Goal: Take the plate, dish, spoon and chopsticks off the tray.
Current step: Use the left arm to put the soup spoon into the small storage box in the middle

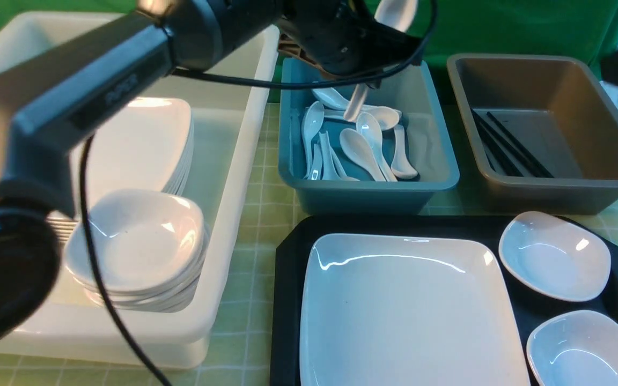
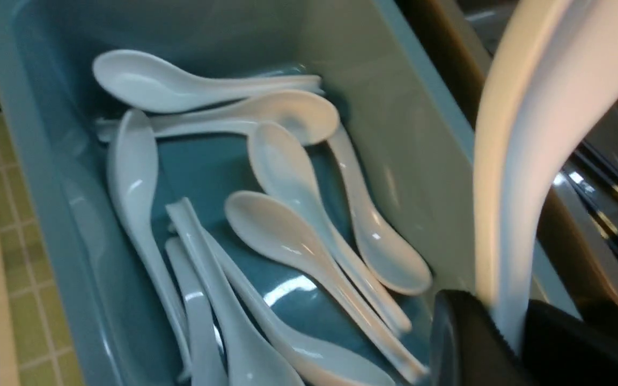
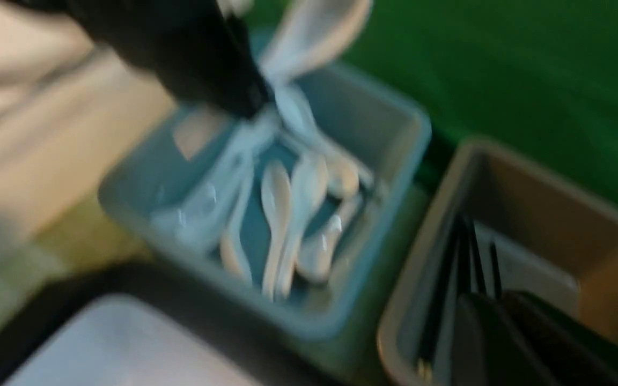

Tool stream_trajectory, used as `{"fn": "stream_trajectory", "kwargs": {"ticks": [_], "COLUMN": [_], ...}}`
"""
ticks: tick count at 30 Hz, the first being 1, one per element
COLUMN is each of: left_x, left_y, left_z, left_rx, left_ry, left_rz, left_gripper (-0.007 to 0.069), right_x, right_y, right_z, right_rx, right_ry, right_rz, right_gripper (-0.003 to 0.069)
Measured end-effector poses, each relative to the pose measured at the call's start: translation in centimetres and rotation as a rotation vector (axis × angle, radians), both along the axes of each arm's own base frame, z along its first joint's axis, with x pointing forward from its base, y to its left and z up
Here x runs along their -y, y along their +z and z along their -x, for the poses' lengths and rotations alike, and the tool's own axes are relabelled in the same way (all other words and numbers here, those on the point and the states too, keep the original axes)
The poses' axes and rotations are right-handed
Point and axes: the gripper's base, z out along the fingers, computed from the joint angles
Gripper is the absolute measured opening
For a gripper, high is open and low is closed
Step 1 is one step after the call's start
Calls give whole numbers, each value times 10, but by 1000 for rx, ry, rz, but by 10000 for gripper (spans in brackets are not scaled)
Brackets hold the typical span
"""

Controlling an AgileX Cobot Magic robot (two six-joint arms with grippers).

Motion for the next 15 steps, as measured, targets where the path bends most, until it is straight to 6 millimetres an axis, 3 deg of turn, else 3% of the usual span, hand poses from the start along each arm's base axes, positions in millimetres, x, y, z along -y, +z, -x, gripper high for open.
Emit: {"fn": "stream_trajectory", "kwargs": {"ticks": [6,11,15], "left_x": [2,5,1], "left_y": [-32,-57,-52], "left_z": [-27,-34,-27], "left_rx": [24,-18,-80], "left_ry": [-8,-14,-6], "left_rz": [-22,-54,-80], "left_gripper": [106,359,475], "right_x": [-10,-12,-8], "right_y": [-22,-38,-50], "right_z": [-26,-25,-12], "right_rx": [-79,-238,-409], "right_ry": [6,9,38], "right_rz": [-6,3,99], "right_gripper": [-3,-5,-5]}}
